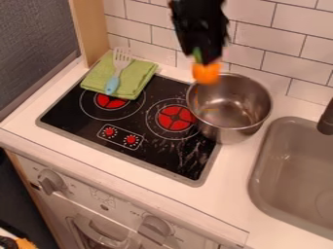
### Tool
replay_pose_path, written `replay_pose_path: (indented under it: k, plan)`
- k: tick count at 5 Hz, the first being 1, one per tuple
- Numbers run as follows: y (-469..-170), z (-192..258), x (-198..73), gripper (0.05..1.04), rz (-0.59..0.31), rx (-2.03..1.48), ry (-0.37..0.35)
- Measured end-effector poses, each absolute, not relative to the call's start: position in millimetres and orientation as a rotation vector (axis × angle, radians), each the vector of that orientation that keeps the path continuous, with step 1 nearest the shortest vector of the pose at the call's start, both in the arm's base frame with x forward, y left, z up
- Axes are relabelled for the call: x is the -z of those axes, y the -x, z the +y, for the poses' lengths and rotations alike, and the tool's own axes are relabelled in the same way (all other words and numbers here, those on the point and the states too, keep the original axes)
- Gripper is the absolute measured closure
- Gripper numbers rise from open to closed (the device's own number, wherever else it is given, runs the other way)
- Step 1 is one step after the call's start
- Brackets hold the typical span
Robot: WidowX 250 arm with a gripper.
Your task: Get the carrot inside the pot and moved in the top of the burner
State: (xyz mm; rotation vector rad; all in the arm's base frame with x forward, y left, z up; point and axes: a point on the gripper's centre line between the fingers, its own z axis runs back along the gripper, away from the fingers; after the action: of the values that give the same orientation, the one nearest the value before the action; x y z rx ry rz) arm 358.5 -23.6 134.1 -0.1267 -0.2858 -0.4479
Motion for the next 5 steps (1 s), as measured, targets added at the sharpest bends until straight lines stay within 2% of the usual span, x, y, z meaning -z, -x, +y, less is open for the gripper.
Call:
replay_pose_path:
  k: [1, 3, 4, 5]
  plan:
    - [-375.4, -11.5, -148.8, 0.509, -0.349, 0.419, 0.129]
    - [-408.0, 15.2, -77.8, 0.509, -0.189, 0.338, 0.074]
    - [-410.5, 17.8, -53.9, 0.509, -0.124, 0.327, 0.059]
    - [-407.1, 20.9, -47.0, 0.509, -0.086, 0.311, 0.051]
